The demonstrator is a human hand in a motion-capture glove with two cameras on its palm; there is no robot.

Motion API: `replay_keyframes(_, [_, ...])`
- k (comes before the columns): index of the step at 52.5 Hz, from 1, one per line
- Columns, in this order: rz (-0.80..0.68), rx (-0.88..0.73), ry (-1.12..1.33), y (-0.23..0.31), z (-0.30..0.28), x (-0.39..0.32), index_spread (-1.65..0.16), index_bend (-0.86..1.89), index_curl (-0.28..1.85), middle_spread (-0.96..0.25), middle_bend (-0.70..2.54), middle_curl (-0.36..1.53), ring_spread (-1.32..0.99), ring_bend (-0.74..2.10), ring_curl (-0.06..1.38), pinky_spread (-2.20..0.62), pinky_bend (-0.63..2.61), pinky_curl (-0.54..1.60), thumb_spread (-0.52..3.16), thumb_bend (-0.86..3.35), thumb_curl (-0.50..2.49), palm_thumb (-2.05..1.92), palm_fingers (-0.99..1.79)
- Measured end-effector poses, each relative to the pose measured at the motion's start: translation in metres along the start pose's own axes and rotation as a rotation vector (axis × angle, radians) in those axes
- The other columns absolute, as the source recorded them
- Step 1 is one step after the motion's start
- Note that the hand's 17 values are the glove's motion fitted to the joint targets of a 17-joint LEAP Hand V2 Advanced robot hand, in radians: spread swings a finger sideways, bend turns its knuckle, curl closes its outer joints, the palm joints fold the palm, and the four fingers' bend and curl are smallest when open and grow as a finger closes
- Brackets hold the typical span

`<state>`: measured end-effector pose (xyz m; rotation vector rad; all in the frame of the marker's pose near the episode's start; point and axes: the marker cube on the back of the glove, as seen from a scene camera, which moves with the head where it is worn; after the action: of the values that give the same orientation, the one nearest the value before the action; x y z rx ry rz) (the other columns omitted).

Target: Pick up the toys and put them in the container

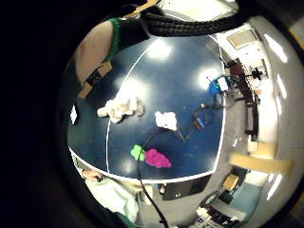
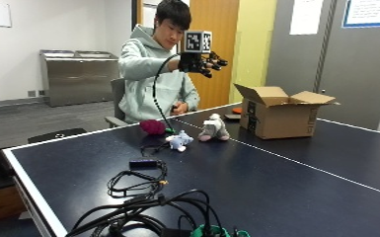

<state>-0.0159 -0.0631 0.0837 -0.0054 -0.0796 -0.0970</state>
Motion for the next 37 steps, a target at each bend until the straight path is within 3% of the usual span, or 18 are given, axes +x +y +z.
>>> replay_keyframes(13, [0.037,-0.137,-0.058,-0.038,0.122,-0.004,-0.28,0.09,0.15,0.02,0.10,0.17,0.01,0.20,0.16,0.04,0.95,0.35,1.29,0.00,0.22,0.04,-0.29])
replay_keyframes(22, [0.119,-0.317,-0.072,-0.044,0.191,-0.006,-0.29,0.12,0.17,0.02,0.06,0.14,0.03,0.16,0.17,0.06,1.03,0.37,1.22,-0.02,0.25,0.04,-0.28])
replay_keyframes(27, [0.146,-0.380,-0.029,-0.041,0.216,-0.004,-0.31,0.14,0.18,0.03,0.06,0.12,0.04,0.25,0.19,0.06,1.10,0.39,1.19,0.00,0.27,0.08,-0.14])
replay_keyframes(37, [0.115,-0.355,-0.056,-0.037,0.226,-0.004,-0.30,0.25,0.24,-0.02,0.16,0.13,-0.17,0.88,0.35,-0.11,0.99,0.33,1.27,0.12,0.36,0.35,0.57])
